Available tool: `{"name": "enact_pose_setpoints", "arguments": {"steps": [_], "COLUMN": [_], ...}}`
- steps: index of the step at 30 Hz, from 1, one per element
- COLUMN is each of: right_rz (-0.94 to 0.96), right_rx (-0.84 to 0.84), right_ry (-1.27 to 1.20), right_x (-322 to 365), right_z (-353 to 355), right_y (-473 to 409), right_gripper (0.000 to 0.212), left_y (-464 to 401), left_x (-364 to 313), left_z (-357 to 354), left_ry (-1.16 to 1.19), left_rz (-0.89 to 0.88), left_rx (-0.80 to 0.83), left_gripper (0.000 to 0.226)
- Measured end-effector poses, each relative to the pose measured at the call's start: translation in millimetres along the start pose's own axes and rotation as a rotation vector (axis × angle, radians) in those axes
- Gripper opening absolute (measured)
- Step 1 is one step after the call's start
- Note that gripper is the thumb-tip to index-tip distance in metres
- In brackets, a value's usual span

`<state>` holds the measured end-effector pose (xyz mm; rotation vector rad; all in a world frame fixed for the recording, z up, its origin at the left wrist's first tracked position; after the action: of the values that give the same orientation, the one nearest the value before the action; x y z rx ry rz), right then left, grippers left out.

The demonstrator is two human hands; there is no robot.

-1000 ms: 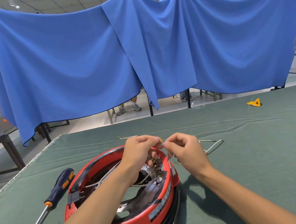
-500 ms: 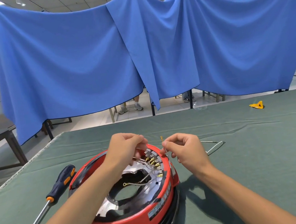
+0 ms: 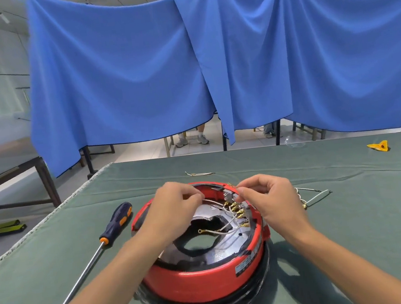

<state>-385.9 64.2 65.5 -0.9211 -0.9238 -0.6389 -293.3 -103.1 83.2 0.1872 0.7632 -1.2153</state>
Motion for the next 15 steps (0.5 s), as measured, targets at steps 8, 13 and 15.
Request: {"name": "enact_pose_setpoints", "arguments": {"steps": [8,13,15], "right_rz": [0.002,-0.022,-0.014], "right_rx": [-0.052,-0.025,-0.02], "right_ry": [-0.149,-0.187,-0.154], "right_x": [8,2,2], "right_z": [-10,-13,-14], "right_y": [1,-3,-4], "right_gripper": [0.012,0.011,0.012], "left_y": [-10,-10,-12], "left_x": [-18,-7,-5], "left_z": [-38,-52,-53], "left_ry": [0.716,0.86,0.918], "left_rz": [0.157,0.24,0.258], "left_rx": [0.151,0.178,0.164], "left_gripper": [0.017,0.014,0.012]}}
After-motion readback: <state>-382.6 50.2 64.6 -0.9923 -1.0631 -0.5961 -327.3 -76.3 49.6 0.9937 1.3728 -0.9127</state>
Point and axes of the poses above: each hand's wrist, its own y-axis away from the middle knuckle, its own z-axis out of the back of the hand, x = y × z, the point moved 9 cm from there along -y, towards the middle knuckle, and after that the axes turned 6 degrees about x, right-handed, at the moved point
